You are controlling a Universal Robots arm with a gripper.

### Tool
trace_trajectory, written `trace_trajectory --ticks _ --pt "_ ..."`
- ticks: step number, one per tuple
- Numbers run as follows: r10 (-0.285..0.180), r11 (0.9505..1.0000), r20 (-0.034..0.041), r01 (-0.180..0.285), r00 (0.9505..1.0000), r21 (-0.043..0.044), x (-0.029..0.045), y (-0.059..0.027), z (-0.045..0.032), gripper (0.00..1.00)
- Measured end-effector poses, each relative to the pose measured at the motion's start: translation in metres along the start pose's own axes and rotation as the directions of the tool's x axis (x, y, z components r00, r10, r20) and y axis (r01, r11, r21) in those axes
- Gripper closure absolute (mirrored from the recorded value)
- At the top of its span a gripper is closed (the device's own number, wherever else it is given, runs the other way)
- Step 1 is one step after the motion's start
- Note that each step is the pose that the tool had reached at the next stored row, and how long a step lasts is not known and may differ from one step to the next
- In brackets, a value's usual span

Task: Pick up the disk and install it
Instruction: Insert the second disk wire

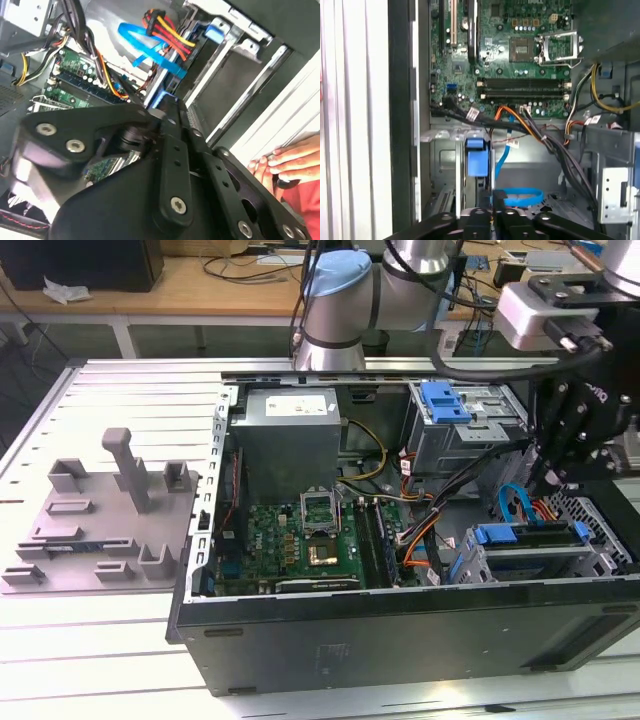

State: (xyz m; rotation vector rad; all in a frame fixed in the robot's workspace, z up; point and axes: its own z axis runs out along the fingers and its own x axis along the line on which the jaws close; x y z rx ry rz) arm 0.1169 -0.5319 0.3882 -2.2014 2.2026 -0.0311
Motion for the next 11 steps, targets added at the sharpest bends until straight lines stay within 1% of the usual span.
trace_trajectory --ticks 1,2,3,4,11 --pt "0.000 1.0000 -0.0002 0.000 1.0000 0.0000 -0.0001 0.0020 0.0000 0.85" --pt "0.000 1.0000 -0.0003 0.000 1.0000 0.0004 -0.0002 0.0047 -0.0001 0.89" --pt "0.000 1.0000 -0.0004 0.000 1.0000 0.0012 -0.0003 0.0061 -0.0002 0.89" --pt "0.000 1.0000 -0.0004 0.000 1.0000 0.0025 -0.0002 0.0067 -0.0002 0.89" --pt "0.000 1.0000 -0.0004 0.000 1.0000 0.0026 -0.0003 0.0069 -0.0002 0.89"
